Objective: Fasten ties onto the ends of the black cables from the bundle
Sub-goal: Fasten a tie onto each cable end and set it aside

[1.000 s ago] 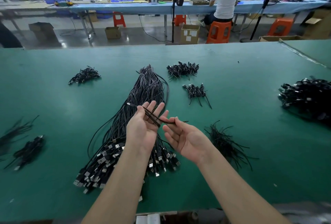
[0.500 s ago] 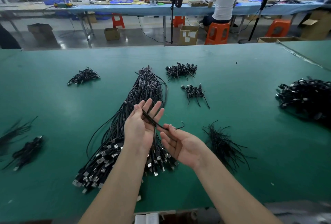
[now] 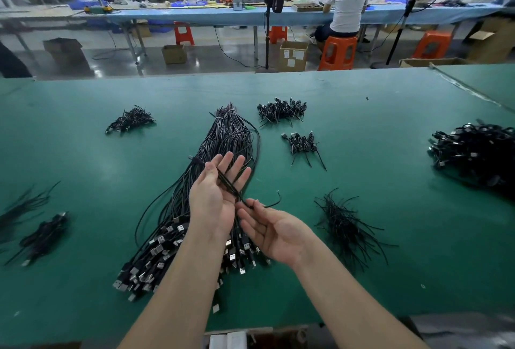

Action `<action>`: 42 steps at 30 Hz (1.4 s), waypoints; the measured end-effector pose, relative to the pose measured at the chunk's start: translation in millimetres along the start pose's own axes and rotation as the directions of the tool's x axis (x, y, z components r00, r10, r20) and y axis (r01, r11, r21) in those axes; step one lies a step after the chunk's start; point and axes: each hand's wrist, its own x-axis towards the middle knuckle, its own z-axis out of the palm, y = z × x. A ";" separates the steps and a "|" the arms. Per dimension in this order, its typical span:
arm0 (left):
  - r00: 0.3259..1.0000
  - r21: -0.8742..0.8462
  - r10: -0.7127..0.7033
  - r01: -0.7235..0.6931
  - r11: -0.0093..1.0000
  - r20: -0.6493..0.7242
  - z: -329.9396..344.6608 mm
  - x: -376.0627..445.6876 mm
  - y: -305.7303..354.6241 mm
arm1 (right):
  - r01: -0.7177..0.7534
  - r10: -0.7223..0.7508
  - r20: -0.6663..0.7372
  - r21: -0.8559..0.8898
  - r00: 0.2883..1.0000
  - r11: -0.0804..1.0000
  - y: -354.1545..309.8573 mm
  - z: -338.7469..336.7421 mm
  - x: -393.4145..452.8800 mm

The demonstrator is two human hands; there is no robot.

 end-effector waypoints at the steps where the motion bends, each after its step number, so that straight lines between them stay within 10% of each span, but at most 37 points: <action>1: 1.000 0.001 -0.008 0.008 1.000 0.010 -1.3 -0.6 0.4 | -0.001 0.001 -0.008 0.004 1.000 1.000 -0.8 -0.2 -0.2; 16: 0.800 0.475 -0.359 0.107 0.874 0.481 -25.4 -38.2 6.4 | 0.084 -0.064 0.054 -0.607 0.996 0.791 -62.5 34.3 -1.9; 28: 0.916 0.507 -0.241 0.049 0.861 0.320 -36.2 -25.7 -30.8 | 0.394 -0.474 -0.010 -0.540 0.880 0.744 -59.9 57.8 1.4; 42: 0.997 0.066 -0.081 0.081 0.995 -0.008 -8.3 -2.9 -17.2 | 0.416 -0.443 -0.063 -0.248 0.895 0.875 -3.0 15.4 -8.3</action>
